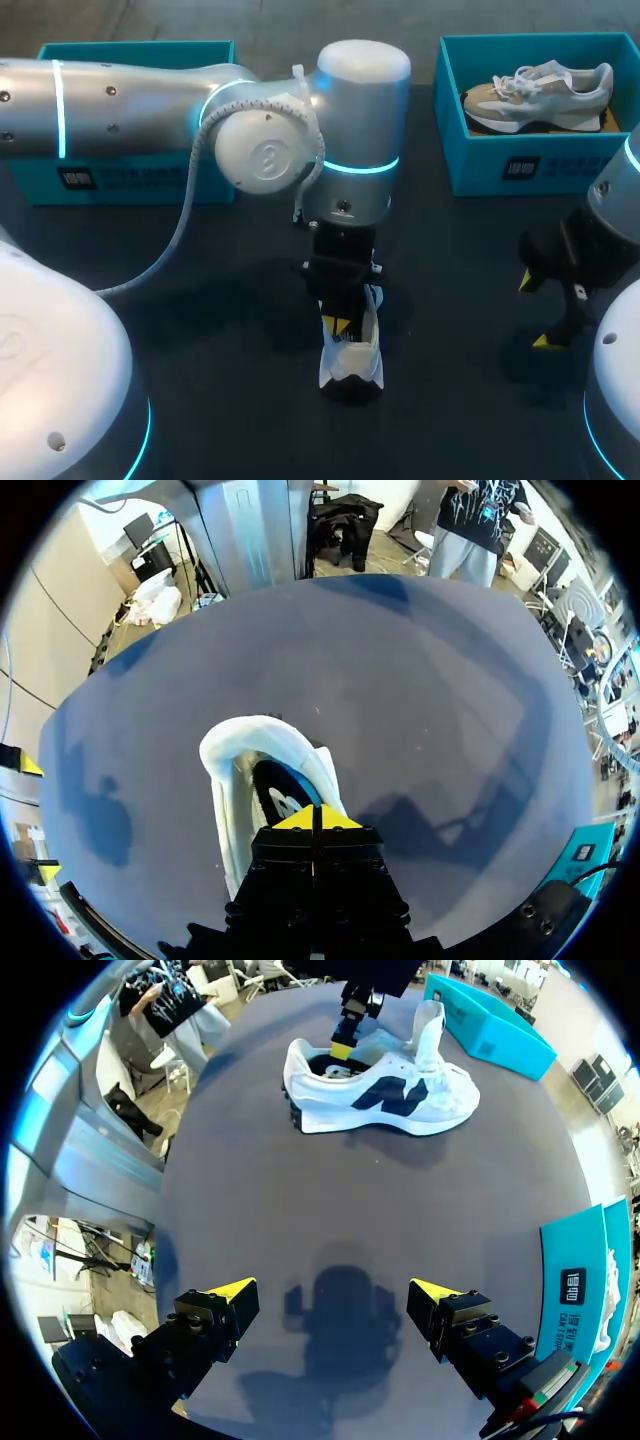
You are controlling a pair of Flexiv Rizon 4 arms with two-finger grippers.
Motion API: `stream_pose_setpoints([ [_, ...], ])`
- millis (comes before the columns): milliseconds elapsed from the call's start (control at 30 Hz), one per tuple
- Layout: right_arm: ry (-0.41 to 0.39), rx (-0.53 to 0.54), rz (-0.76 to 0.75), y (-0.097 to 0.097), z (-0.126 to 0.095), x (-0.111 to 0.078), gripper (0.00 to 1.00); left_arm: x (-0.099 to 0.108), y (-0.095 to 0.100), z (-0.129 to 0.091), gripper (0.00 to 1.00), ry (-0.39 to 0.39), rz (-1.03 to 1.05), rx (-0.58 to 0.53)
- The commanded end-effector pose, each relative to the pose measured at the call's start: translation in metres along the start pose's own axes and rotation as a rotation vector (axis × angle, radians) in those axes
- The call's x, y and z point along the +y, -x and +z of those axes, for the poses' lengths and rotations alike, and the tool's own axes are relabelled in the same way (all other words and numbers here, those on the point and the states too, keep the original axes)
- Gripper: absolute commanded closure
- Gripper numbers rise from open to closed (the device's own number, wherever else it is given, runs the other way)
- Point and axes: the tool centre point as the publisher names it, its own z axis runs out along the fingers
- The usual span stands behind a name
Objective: Take the shoe out of the shoebox, open the shoe tongue, remove and reinsert the insole, then place the shoe into the shoebox
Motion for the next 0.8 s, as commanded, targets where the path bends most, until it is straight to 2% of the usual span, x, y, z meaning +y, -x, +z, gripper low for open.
stream_pose_setpoints([
  [33, -0.001, -0.003, 0.0, -0.002, 0.0, 0.0, 0.0, 0.003, 0.0, 0.005, 1.0, -0.006, -0.007, 0.004],
  [200, -0.001, -0.003, 0.0, -0.002, 0.0, 0.0, 0.0, 0.002, -0.003, 0.012, 1.0, -0.002, -0.017, 0.012],
  [333, -0.001, -0.003, 0.0, -0.002, 0.0, 0.0, 0.0, 0.002, -0.005, 0.023, 1.0, 0.034, -0.039, 0.015],
  [533, -0.001, -0.003, 0.0, -0.002, 0.0, 0.0, 0.0, 0.0, -0.004, 0.039, 1.0, 0.029, -0.049, 0.018],
  [800, -0.001, -0.003, 0.0, -0.002, 0.0, 0.0, 0.0, 0.003, 0.002, 0.048, 1.0, 0.046, -0.082, -0.043],
])
